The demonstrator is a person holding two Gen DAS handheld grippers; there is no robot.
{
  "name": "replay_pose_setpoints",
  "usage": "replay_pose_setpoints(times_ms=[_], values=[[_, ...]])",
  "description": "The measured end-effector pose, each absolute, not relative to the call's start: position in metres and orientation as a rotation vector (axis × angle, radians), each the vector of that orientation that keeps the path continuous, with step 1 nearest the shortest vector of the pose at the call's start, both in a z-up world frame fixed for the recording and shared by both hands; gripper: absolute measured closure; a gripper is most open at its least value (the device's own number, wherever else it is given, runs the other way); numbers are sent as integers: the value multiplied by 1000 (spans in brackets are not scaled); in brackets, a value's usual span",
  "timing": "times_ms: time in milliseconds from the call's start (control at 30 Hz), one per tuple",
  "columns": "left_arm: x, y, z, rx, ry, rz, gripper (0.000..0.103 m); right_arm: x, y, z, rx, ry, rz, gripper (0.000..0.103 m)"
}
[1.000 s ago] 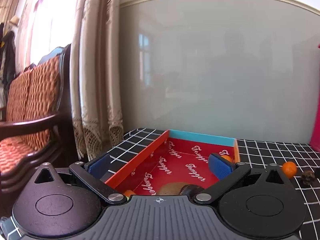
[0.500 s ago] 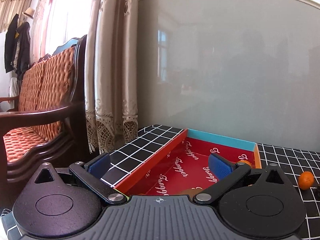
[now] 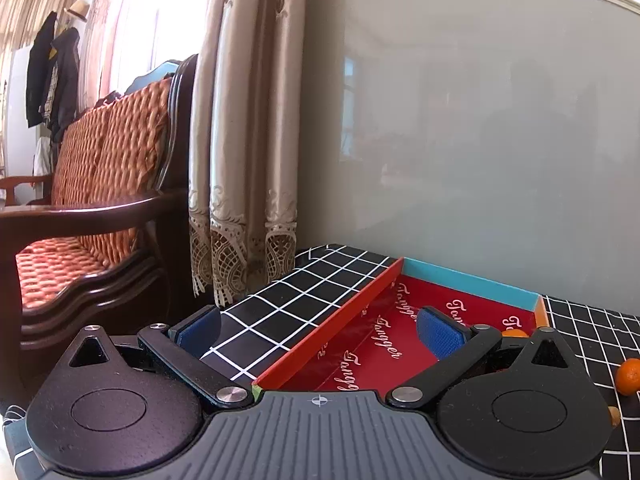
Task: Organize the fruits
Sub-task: 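Move the right gripper to the dark brown nut and close on it, then carry the dark brown nut over the box with the right gripper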
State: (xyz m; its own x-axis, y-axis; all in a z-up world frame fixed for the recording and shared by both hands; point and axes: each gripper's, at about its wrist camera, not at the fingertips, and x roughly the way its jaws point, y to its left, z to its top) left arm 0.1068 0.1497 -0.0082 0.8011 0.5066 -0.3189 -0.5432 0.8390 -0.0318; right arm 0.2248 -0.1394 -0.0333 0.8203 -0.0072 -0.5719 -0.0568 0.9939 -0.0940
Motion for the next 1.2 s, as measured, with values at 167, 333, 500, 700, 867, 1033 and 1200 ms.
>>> replay_pose_setpoints(times_ms=[167,333,500,700,867,1033,1200], values=[[106,153,-9,-128,312,560,0,230,-141,-37,-102,631,15,62],[104,156,-9,-134,312,564,0,228,-148,-35,-75,638,21,63],[101,159,-8,-139,311,565,0,220,-149,-28,-67,617,21,63],[96,154,-7,-124,309,549,0,208,-142,-17,-76,584,32,63],[89,156,-6,-125,329,515,0,197,-137,-5,-77,566,48,63],[78,155,-4,-88,327,505,0,184,-127,6,-84,546,72,63],[71,167,-2,-104,334,525,0,175,-113,12,-88,537,96,63]])
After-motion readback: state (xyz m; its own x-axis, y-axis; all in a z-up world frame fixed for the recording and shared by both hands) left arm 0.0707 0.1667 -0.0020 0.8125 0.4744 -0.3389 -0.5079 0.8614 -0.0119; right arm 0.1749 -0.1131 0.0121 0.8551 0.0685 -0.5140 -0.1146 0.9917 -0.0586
